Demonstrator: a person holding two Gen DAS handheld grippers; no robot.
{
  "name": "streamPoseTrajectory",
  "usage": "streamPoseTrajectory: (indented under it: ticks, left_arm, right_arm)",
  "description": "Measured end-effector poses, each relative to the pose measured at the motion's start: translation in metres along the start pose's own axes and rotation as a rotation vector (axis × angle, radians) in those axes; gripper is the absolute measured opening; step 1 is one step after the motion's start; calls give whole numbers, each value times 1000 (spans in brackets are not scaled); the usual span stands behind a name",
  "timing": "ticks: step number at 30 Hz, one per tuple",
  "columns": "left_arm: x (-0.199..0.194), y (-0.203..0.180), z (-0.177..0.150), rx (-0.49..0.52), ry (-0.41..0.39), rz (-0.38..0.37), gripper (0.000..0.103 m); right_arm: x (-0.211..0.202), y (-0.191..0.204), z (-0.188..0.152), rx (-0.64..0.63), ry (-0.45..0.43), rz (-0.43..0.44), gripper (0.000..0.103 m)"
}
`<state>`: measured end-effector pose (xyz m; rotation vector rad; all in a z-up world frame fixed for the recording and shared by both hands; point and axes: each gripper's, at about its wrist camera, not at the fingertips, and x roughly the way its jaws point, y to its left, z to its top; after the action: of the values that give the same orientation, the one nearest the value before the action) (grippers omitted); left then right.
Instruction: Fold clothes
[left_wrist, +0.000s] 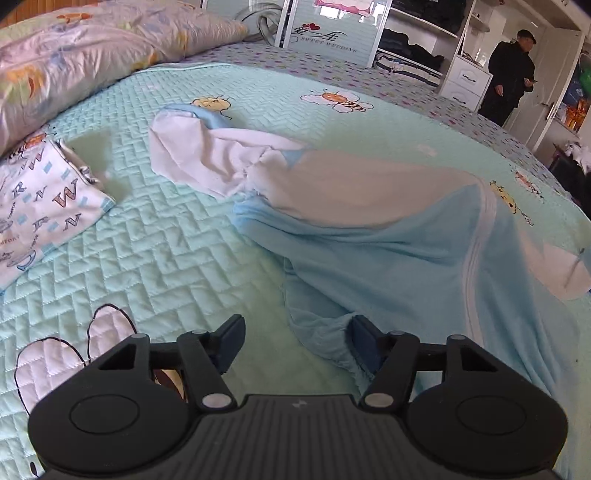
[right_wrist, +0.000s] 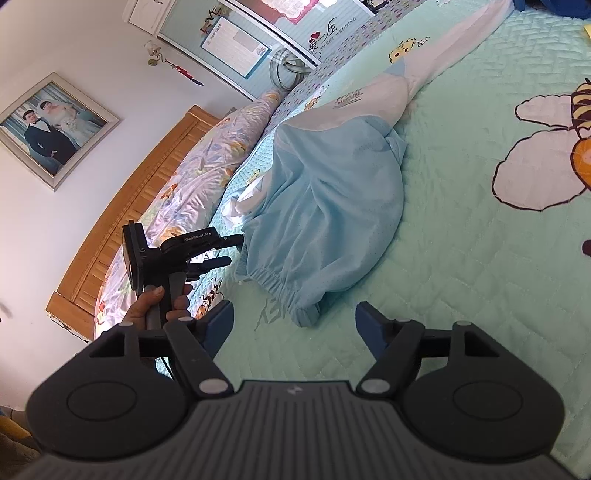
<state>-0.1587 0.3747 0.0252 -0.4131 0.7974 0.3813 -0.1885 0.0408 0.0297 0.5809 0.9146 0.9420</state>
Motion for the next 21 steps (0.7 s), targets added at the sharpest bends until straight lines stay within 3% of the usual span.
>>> streamPoseTrajectory:
  ticks: [5,7,8,11,16,21]
  left_arm:
    - [9,-2,0,1,23,-2,65]
    - [13,-4,-1,4,27,-12,32]
    - [15,-4,-1,-6,41,-45,7]
    - [6,-8,-1,-5,11,-39,5]
    - [-74,-11,13,-77,-197,-241,5]
    - [-162,-26,31,-27,-352,-406,5]
  right_arm:
    - [-5,-8,-3,8,2,-1,77]
    - [-6,-7,-4,3,-3,-5,77]
    - [-7,-6,-4,0,-5,-3,77]
    - [-6,-4,-4,-9,-10,-6,77]
    - [-10,-3,-3,-6,-40,-16,77]
    - [-13,-10,-2,39,-76,-23,77]
